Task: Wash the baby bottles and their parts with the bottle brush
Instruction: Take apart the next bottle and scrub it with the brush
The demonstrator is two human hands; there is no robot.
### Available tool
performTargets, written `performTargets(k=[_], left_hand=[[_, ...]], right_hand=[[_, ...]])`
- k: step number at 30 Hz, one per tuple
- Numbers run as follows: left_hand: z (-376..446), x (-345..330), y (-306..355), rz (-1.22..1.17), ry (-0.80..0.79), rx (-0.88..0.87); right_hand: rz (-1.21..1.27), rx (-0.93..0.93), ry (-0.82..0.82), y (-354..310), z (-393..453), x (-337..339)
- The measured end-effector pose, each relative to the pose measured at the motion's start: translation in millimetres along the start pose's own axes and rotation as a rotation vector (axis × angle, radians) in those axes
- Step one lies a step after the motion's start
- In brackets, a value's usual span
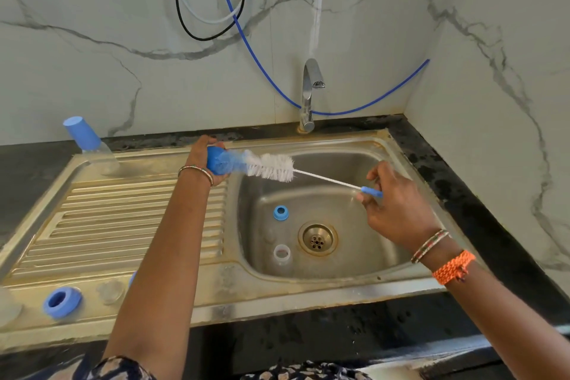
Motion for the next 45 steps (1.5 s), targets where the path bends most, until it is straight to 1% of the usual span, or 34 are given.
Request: performTargets(k=[3,4,5,6,7,8,9,10,11,12,14,16,18,19,21,22,23,24,25,26,27,29,30,32,34,35,36,37,39,40,41,42,43,45], left_hand=[[2,1,4,-0.191,0.034,-0.065],[2,-2,5,-0.266,0.01,-0.077],[1,-6,5,-0.326,-0.017,-0.092],[-1,-10,6,-0.381,-0.043,-0.109],[-2,-13,6,-0.429,-0.064,-0.128],[-2,-15,7,-0.465,-0.083,-0.151],[-2,-16,9,-0.486,-0.099,-0.175],[-4,-17,11,-0.506,-0.112,-0.195],[-5,-17,13,-0.53,-0.125,-0.21],[-5,-16,15,-0.555,-0.137,-0.224],[-8,-14,18,-0.587,-0.149,-0.249],[-6,-12,19,-0.601,-0.133,-0.249],[0,-9,17,-0.582,-0.074,-0.209],[2,-8,15,-0.572,-0.053,-0.191],[4,-10,12,-0.53,-0.056,-0.176],[4,-11,11,-0.499,-0.071,-0.177],[1,-12,10,-0.475,-0.096,-0.178],[-1,-14,9,-0.468,-0.127,-0.177],[-3,-16,10,-0.472,-0.149,-0.179],[-5,-17,12,-0.475,-0.153,-0.19],[-5,-17,15,-0.472,-0.142,-0.21],[-5,-16,19,-0.481,-0.121,-0.243],[-4,-17,19,-0.493,-0.126,-0.248],[-2,-17,19,-0.495,-0.137,-0.24],[0,-16,16,-0.465,-0.121,-0.211],[0,-16,15,-0.467,-0.112,-0.199],[0,-16,14,-0.476,-0.113,-0.197],[-2,-17,14,-0.484,-0.126,-0.204],[-5,-18,15,-0.508,-0.171,-0.223],[-7,-20,17,-0.532,-0.192,-0.23],[-7,-21,18,-0.561,-0.207,-0.238],[-7,-22,20,-0.583,-0.212,-0.245],[-6,-21,20,-0.586,-0.205,-0.248],[-2,-14,16,-0.507,-0.157,-0.214]], right_hand=[[-0.031,0.189,0.071,-9,-7,2],[-0.048,0.184,0.103,-8,-8,4],[-0.022,0.116,0.083,-4,-5,5],[0.075,-0.035,-0.03,2,-2,1],[0.251,-0.234,-0.259,8,-5,-12],[0.48,-0.447,-0.535,8,-17,-29],[0.67,-0.594,-0.726,3,-30,-39],[0.77,-0.636,-0.805,0,-37,-43],[0.79,-0.612,-0.795,-1,-36,-43],[0.744,-0.551,-0.724,-2,-33,-42],[0.497,-0.377,-0.489,-4,-21,-28],[0.278,-0.239,-0.34,-8,-14,-18],[0.097,-0.17,-0.244,-12,-16,-13],[-0.043,-0.124,-0.171,-17,-18,-10],[-0.301,-0.048,-0.022,-26,-19,0],[-0.303,-0.076,-0.014,-25,-17,2],[-0.154,-0.18,-0.087,-16,-14,0],[0.14,-0.353,-0.266,-7,-14,-11],[0.458,-0.555,-0.5,-3,-20,-27],[0.705,-0.712,-0.683,-5,-29,-38],[0.849,-0.795,-0.786,-6,-34,-45],[0.925,-0.799,-0.818,-3,-35,-52],[0.867,-0.743,-0.768,1,-31,-53],[0.555,-0.543,-0.543,7,-21,-45],[0.143,-0.338,-0.214,9,-10,-23],[0.084,-0.303,-0.113,8,-6,-18],[0.166,-0.333,-0.138,10,-5,-20],[0.365,-0.426,-0.264,13,-6,-30],[0.771,-0.705,-0.677,5,-23,-53],[0.918,-0.792,-0.837,-2,-32,-57],[1.015,-0.832,-0.933,-7,-39,-58],[1.072,-0.837,-0.969,-8,-41,-59],[1.082,-0.82,-0.958,-7,-40,-61],[0.972,-0.748,-0.842,-1,-34,-62]])
Point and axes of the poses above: each hand's wrist, its own z-axis towards the middle knuckle, its own x-axis out of the back of the hand, y = z × x, the point moved 7 cm from there along z, towards the middle knuckle, and after that the axes turned 3 degrees about z, right-handed, at the moved point
